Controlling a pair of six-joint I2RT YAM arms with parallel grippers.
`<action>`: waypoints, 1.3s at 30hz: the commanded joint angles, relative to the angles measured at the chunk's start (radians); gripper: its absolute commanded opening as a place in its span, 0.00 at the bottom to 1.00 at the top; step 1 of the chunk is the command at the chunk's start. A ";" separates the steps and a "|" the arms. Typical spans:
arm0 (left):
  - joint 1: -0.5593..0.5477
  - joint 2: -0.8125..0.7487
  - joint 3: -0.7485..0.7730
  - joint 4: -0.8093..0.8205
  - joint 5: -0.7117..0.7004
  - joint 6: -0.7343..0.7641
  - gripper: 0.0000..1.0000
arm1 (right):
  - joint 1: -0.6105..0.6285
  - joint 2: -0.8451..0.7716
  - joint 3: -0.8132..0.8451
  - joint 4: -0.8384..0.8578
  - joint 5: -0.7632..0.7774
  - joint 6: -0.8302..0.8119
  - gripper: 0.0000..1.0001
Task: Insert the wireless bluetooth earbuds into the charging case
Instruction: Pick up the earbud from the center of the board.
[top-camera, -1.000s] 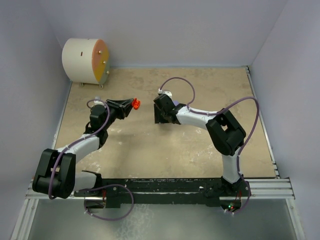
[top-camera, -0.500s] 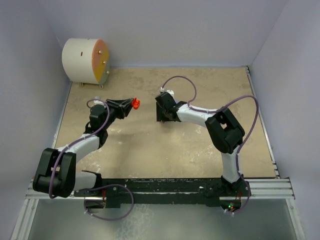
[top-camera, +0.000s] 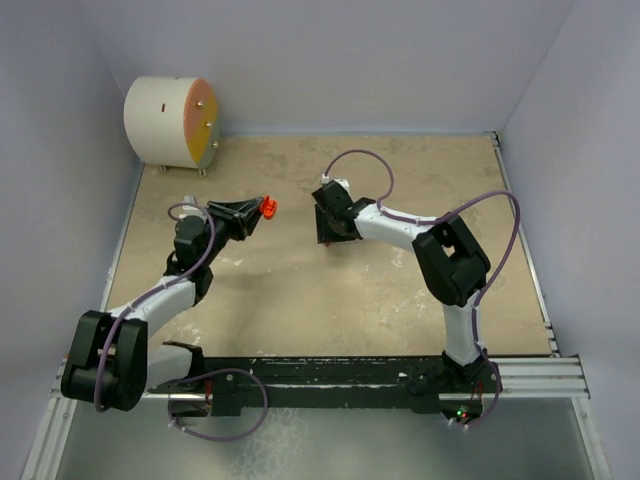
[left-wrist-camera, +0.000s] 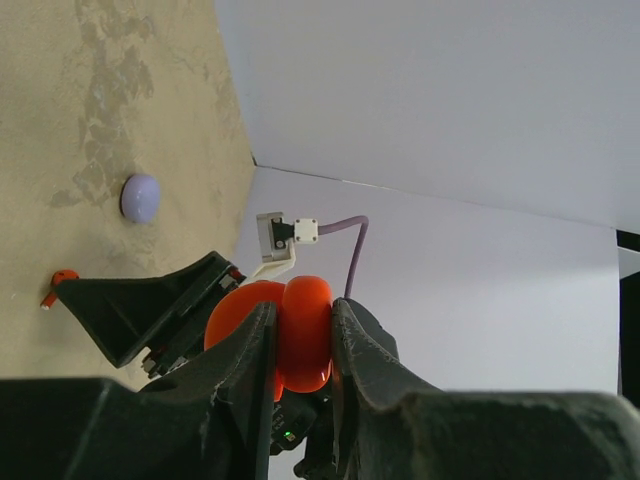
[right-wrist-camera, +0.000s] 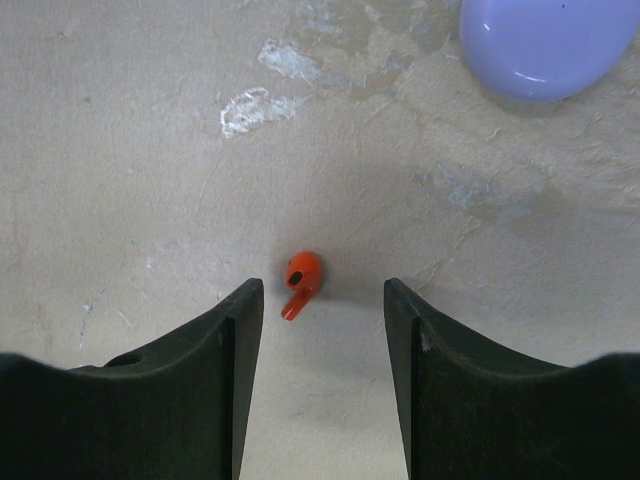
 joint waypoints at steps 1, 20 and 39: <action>0.009 -0.046 -0.006 0.043 -0.012 0.016 0.00 | -0.001 -0.022 0.058 -0.065 0.027 -0.010 0.54; 0.008 -0.119 -0.068 0.053 0.031 0.033 0.00 | -0.001 0.063 0.247 -0.218 -0.032 0.050 0.55; 0.009 -0.093 -0.057 0.062 0.077 0.030 0.00 | -0.002 0.145 0.297 -0.288 -0.087 0.073 0.55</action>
